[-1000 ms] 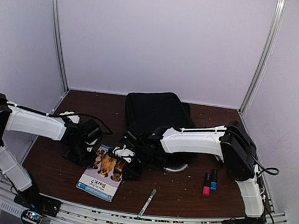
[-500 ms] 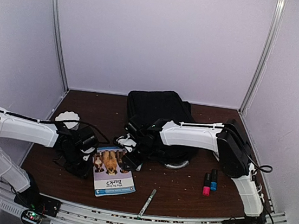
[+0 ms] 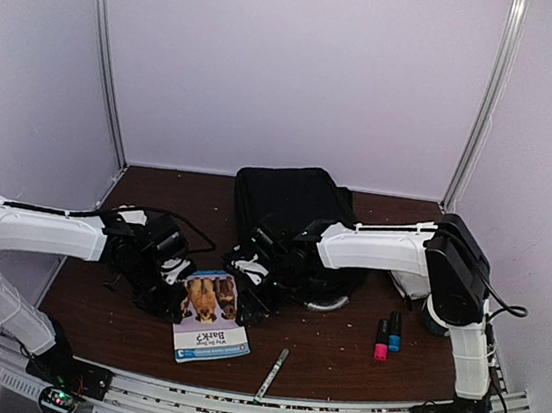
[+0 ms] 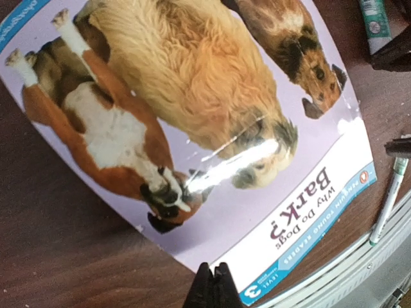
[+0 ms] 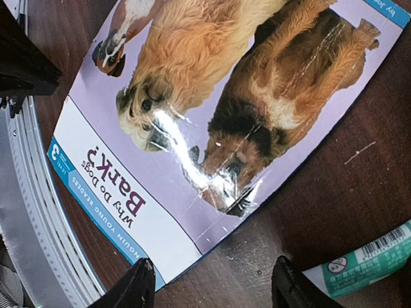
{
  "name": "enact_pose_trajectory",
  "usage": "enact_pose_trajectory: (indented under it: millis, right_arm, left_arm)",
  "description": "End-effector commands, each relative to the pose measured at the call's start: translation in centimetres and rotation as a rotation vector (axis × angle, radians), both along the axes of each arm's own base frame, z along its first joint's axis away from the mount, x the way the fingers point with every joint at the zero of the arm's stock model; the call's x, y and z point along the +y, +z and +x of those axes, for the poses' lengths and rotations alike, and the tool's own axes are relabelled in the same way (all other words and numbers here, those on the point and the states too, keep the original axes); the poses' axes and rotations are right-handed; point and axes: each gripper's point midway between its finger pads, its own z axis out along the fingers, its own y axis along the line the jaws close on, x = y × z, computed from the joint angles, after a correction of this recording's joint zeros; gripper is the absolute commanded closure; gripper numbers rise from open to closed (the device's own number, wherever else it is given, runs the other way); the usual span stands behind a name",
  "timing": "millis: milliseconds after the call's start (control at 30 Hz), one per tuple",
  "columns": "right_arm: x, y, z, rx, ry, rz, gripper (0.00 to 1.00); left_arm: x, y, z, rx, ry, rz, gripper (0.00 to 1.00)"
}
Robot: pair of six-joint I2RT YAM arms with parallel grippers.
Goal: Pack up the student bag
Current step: Adjust the book at the center of the board, then pick up the book from the center of the board.
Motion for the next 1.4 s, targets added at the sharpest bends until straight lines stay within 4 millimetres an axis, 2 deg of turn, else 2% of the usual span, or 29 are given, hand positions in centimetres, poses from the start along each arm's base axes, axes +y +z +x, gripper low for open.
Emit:
enact_pose_trajectory:
  millis: [0,200,367,467,533,667,800,867,1000,1167,1367]
  right_arm:
    - [0.2,-0.8,-0.2,0.090,-0.026,0.021,0.37]
    - [0.9,-2.9,-1.2,0.208,-0.033,0.005,0.32]
    - [1.9,-4.3,-2.2,0.346,-0.020,0.029,0.32]
    - [2.9,-4.1,-2.2,0.429,-0.026,0.090,0.34]
    - [3.3,-3.6,-1.7,0.455,-0.044,0.132,0.35]
    - [3.8,-1.1,0.3,0.477,-0.092,0.241,0.39]
    - [4.7,3.3,2.3,0.505,-0.131,0.415,0.44]
    - [5.2,4.6,2.7,0.516,-0.139,0.455,0.47]
    - [5.5,4.8,3.0,0.503,-0.155,0.445,0.53]
    - [5.0,4.6,3.1,0.457,-0.171,0.405,0.68]
    - [6.2,7.6,1.2,0.517,-0.087,0.506,0.73]
  left_arm:
    - [-1.7,-1.0,1.9,-0.028,-0.016,-0.026,1.00]
    - [1.0,-4.6,0.7,0.045,0.008,0.124,1.00]
    - [1.4,-6.5,-0.5,0.096,0.020,0.124,1.00]
    - [1.7,-7.5,-1.0,0.117,0.031,0.128,1.00]
    - [1.8,-7.8,-1.3,0.126,0.038,0.131,1.00]
    - [2.1,-8.2,-1.5,0.130,0.043,0.136,1.00]
    - [2.2,-8.4,-1.4,0.126,0.044,0.143,1.00]
    - [2.2,-8.5,-1.4,0.127,0.046,0.143,1.00]
    - [2.2,-8.6,-1.3,0.124,0.046,0.147,1.00]
    - [2.4,-8.5,-1.2,0.113,0.063,0.152,1.00]
    - [2.7,-8.9,-1.3,0.110,0.095,0.150,1.00]
